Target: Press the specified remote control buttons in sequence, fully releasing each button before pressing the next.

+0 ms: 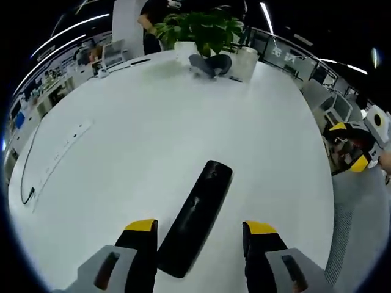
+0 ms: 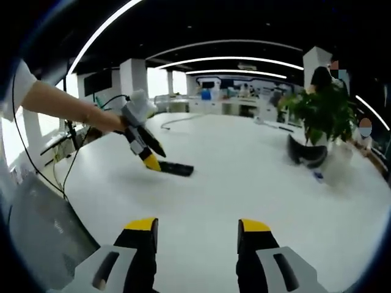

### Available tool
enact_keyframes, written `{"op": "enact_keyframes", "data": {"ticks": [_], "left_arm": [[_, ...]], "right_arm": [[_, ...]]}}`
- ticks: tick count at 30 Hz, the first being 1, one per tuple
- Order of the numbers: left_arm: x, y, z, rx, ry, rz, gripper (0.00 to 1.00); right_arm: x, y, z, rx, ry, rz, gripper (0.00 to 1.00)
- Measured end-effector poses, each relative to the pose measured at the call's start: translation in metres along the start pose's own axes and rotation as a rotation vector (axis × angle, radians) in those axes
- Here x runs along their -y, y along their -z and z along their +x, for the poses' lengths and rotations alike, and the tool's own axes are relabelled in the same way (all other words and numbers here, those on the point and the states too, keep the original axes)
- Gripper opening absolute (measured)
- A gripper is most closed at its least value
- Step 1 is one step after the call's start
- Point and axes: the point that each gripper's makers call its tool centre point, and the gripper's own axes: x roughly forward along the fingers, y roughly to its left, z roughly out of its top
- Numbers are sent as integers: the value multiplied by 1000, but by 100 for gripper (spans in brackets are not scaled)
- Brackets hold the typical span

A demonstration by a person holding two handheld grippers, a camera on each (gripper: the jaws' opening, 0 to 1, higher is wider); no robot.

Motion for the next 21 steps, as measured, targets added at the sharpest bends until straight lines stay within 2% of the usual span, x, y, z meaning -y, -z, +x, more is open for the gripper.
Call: {"op": "enact_keyframes", "data": {"ticks": [4,15,16,19,21], "left_arm": [[-3,1,3,-23,-9,40,58],[-11,-1,17,-55,-4,69,57],[-13,-4,17,-44,-12,88,55],[-14,-4,17,-49,-10,79,54],[-15,-3,18,-54,-23,112,51]], "right_arm": [[0,1,1,-5,-3,-1,50],[3,1,-1,-6,1,-13,46],[3,2,-1,-8,0,-14,46],[3,2,-1,-12,-1,-15,46],[3,3,-1,-13,-3,-14,46]]}}
